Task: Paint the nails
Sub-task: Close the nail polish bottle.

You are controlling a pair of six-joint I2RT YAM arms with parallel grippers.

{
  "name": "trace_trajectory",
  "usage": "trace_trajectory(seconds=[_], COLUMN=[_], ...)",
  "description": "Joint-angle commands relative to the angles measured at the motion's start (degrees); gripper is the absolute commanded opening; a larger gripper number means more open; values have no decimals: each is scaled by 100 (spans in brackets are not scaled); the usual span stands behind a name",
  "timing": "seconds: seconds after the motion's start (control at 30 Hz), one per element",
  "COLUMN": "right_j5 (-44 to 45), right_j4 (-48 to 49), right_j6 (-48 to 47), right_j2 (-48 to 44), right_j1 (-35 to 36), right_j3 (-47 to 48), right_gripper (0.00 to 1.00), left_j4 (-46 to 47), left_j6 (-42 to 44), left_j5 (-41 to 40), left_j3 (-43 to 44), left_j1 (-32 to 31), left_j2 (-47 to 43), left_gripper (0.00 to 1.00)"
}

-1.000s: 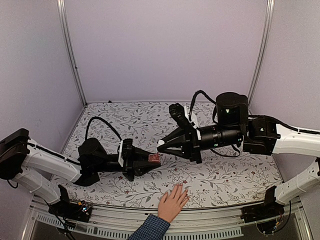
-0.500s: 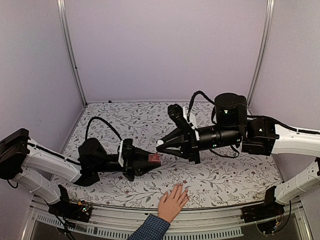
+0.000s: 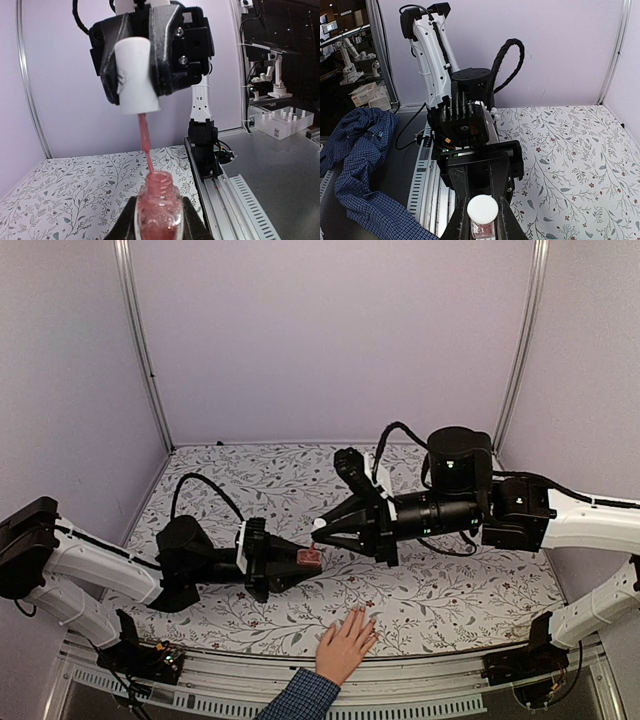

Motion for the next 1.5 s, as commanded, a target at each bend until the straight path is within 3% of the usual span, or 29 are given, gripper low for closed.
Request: trace_trajectory(seconds=[0.0,1.1,1.47], right_j5=[36,257,-29], right_j4=[135,-9,-104], right_j6=[-27,-35,-184], right_j2=[61,236,280], right_j1=[35,37,41], right_j3=[-115,-311,-345], right_gripper=[0,0,0], left_j4=[39,-145,-12], left_j6=[65,-37,-83], left_j5=[20,-10,72], left_j3=[143,291,223], left_j1=[-79,-84,-62], left_j2=[45,73,42], left_gripper=[0,0,0])
